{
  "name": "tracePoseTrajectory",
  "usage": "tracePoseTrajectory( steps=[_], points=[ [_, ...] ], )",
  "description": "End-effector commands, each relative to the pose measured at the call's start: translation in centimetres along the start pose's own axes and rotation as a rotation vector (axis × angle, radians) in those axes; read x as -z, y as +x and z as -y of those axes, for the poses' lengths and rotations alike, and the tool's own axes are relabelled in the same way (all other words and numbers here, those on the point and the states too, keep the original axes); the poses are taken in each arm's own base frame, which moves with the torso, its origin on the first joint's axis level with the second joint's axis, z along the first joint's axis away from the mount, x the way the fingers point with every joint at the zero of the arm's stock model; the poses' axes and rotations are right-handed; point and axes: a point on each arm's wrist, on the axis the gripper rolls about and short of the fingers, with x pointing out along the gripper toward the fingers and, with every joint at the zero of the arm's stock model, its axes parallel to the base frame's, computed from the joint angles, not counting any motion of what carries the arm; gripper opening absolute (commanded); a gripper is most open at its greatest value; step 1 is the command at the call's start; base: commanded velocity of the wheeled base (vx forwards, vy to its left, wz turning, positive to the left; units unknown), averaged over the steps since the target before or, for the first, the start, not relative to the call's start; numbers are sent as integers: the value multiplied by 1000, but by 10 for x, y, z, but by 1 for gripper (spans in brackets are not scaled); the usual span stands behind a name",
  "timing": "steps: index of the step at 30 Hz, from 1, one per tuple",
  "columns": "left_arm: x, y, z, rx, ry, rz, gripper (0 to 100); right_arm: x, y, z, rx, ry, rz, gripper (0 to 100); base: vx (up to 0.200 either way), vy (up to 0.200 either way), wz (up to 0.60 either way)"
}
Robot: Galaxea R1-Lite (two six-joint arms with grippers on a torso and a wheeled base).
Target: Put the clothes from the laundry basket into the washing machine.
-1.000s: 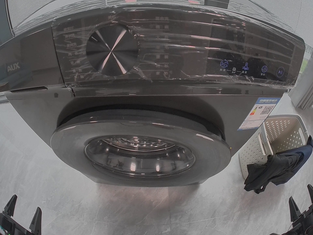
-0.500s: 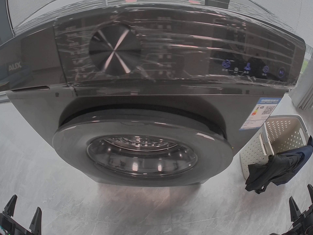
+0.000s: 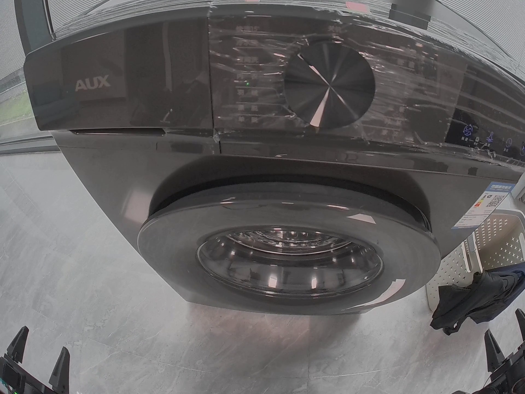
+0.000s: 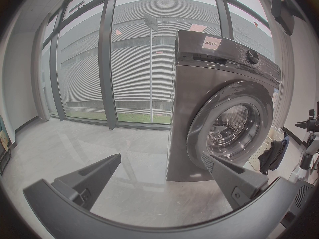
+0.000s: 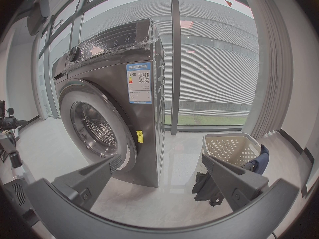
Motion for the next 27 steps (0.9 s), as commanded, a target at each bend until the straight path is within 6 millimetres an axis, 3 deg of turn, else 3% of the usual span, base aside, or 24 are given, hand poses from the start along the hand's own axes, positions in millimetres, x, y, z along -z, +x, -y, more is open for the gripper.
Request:
tracePoseTrajectory(
  steps=[1, 5, 8, 17, 23, 27],
  points=[
    [5, 0, 0, 1, 0, 1, 100, 5, 0, 0, 0, 0, -6, 100, 0, 0, 0],
    [5, 0, 0, 1, 0, 1, 100, 5, 0, 0, 1, 0, -6, 100, 0, 0, 0],
    [5, 0, 0, 1, 0, 1, 100, 5, 0, 0, 1, 0, -6, 100, 0, 0, -600],
    [5, 0, 0, 0, -3, 1, 100, 5, 0, 0, 1, 3, -6, 100, 0, 0, 0],
    [5, 0, 0, 0, -3, 1, 100, 5, 0, 0, 1, 3, -6, 100, 200, 100, 0],
    [5, 0, 0, 0, -2, 1, 100, 5, 0, 0, 0, 0, -6, 100, 0, 0, 0]
  ],
)
